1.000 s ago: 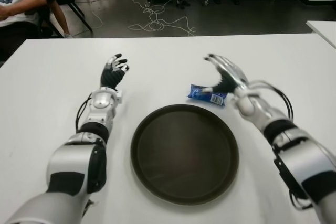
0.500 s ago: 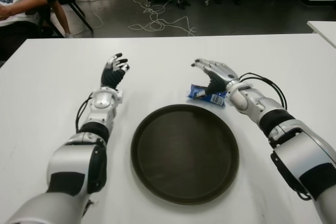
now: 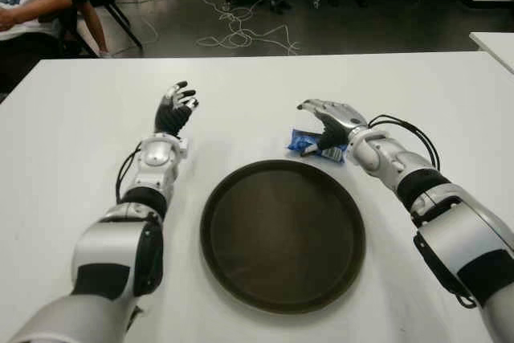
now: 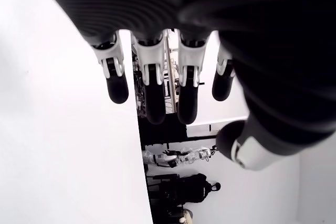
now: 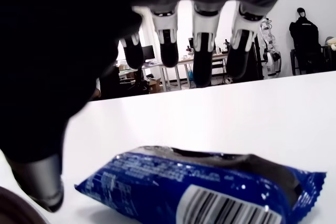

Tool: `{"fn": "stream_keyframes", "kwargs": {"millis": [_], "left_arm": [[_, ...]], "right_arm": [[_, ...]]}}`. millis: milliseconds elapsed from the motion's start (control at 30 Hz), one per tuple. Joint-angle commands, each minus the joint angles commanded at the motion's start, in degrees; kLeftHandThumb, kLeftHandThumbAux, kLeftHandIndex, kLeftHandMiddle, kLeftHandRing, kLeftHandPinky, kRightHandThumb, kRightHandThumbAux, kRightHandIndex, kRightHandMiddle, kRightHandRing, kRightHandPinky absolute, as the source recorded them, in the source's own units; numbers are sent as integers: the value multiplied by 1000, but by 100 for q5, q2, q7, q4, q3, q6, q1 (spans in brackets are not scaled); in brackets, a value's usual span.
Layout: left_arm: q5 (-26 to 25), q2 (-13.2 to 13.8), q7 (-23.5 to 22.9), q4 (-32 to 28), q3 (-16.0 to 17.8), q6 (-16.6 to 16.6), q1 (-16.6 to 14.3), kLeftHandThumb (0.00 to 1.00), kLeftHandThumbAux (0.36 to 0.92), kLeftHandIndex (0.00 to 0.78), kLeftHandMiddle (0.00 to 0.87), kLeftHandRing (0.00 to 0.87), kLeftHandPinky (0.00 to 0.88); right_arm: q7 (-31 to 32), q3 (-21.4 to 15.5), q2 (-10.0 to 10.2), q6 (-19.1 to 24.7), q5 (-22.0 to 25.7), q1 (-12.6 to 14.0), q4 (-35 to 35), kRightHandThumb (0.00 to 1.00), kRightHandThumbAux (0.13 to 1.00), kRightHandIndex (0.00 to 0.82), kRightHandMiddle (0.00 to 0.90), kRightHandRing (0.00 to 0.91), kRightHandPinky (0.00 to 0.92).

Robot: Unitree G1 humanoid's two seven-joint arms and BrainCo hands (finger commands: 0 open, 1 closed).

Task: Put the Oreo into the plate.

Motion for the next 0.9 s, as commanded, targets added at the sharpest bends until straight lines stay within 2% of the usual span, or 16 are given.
{"fn": "stream_keyframes", "kwargs": {"millis": [367,467,600,900], "left_arm": [[-28,11,-40,8,35,35,2,116,643,142,218,170,111],[-33,11,-47,7,42,25,5,123,648,143,220,173,114],[-32,13,-55,5,45,9,10,122,647,140,216,170,101],[-28,28,-119,10,44,30,2,98,638,127,208,162,104]], "right_arm": [[-9,40,19,93,13,-10,18,0,659,112,145,184,206],[-12,74,35,232,-14,-21,59,0,671,121,149,184,201],[-10,104,72,498,-38,-44,58,0,702,117,135,153,143],[-17,15,158,972,52,-54,9,0,774,143,139,143,143]]}}
